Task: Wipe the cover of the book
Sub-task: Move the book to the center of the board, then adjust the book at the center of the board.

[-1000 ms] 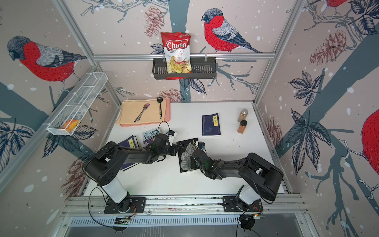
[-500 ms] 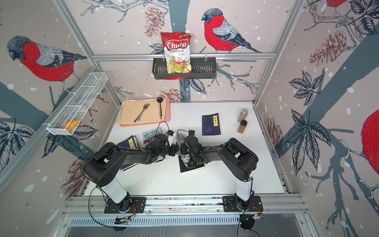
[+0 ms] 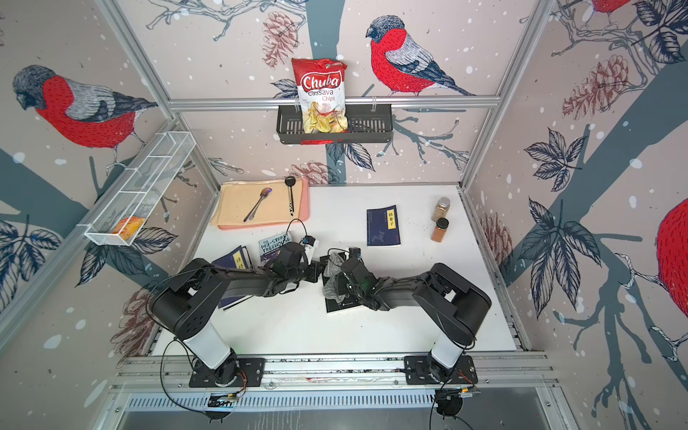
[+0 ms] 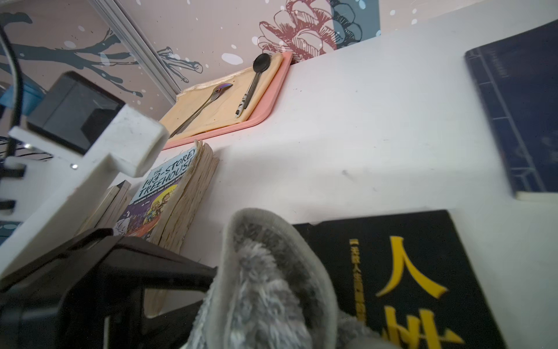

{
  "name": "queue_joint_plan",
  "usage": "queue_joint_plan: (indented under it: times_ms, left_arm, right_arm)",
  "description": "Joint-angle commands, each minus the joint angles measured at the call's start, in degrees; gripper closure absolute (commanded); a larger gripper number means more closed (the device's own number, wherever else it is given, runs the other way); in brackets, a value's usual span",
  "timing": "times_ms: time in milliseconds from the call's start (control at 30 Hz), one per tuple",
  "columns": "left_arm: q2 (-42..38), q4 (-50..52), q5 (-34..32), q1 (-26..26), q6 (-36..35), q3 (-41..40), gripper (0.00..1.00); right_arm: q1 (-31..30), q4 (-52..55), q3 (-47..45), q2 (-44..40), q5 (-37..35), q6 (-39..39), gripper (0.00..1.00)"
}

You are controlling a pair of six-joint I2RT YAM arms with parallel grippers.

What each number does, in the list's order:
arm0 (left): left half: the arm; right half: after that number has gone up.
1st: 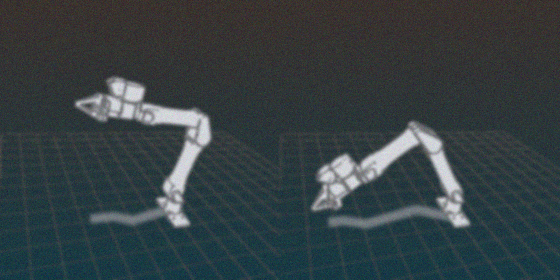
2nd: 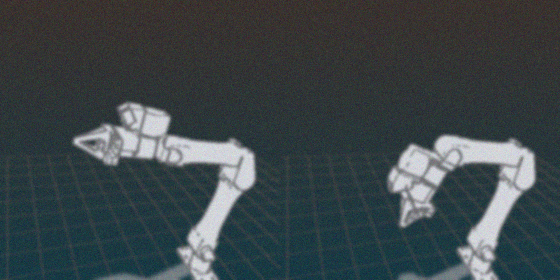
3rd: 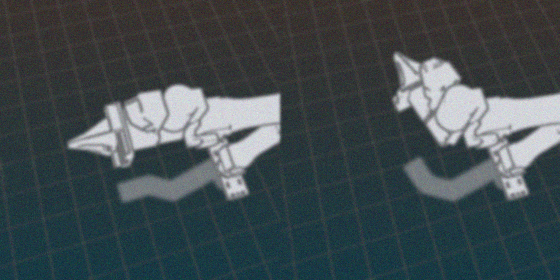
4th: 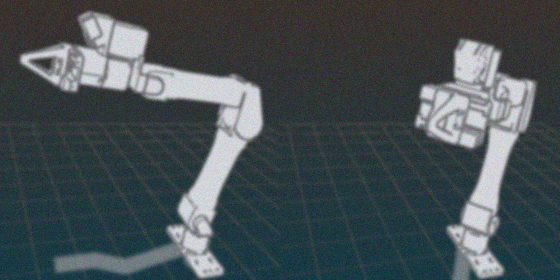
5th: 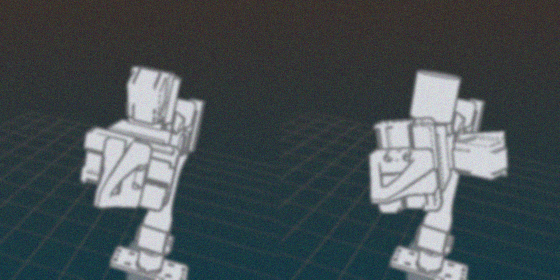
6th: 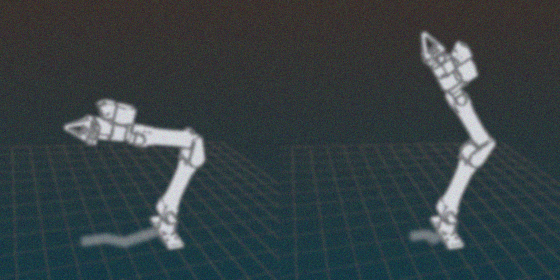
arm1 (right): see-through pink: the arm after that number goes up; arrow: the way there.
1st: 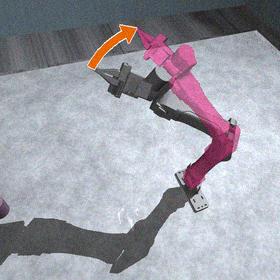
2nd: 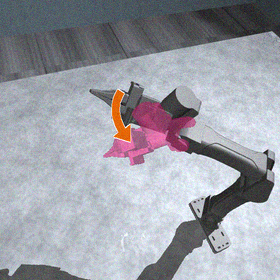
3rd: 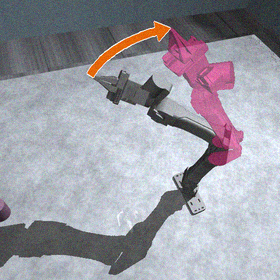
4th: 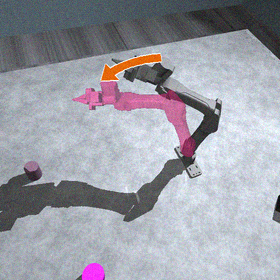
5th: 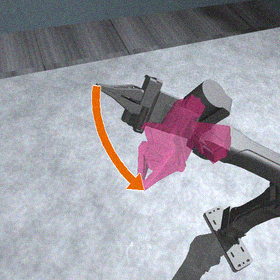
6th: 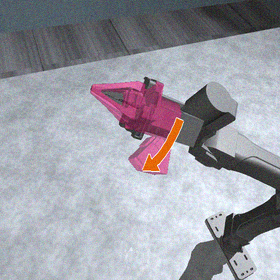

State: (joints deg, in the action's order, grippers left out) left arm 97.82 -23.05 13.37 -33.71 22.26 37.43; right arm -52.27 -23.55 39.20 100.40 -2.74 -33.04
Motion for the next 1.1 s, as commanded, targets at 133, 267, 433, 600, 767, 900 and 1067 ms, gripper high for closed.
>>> queue_joint_plan:
  times_ms: [133, 267, 433, 600, 767, 900, 1067]
  left_arm:
    - [-3.0, 12.5, -3.0, 0.1, -1.0, -0.5, 1.00]
    - [-4.0, 14.1, -4.0, 0.1, -1.7, 0.2, 1.00]
    - [-2.3, 15.2, -3.8, 0.1, -1.9, 2.8, 1.00]
    - [-1.1, 15.5, -1.7, 0.1, -1.9, 5.6, 1.00]
    - [1.9, 16.6, 0.0, 0.1, -2.4, 10.2, 1.00]
    - [5.0, 16.9, 2.1, -0.2, -2.6, 13.9, 1.00]
    - [4.3, 18.4, -0.1, -1.5, -2.5, 14.6, 1.00]
  right_arm:
    - [2.2, 10.5, 6.8, 9.0, 3.7, 2.7, 1.00]
    - [2.3, 10.0, 4.3, 4.1, 3.6, 2.8, 1.00]
    - [3.4, 12.1, -0.8, -6.4, 1.5, 2.9, 1.00]
    - [4.6, 15.3, -4.3, -15.0, -0.3, 3.2, 1.00]
    - [4.8, 16.5, -6.7, -19.4, -1.1, 3.0, 0.99]
    - [5.3, 16.3, -7.7, -20.1, -1.1, 2.9, 0.99]
    - [6.6, 14.6, -7.3, -19.6, -0.5, 3.5, 0.99]
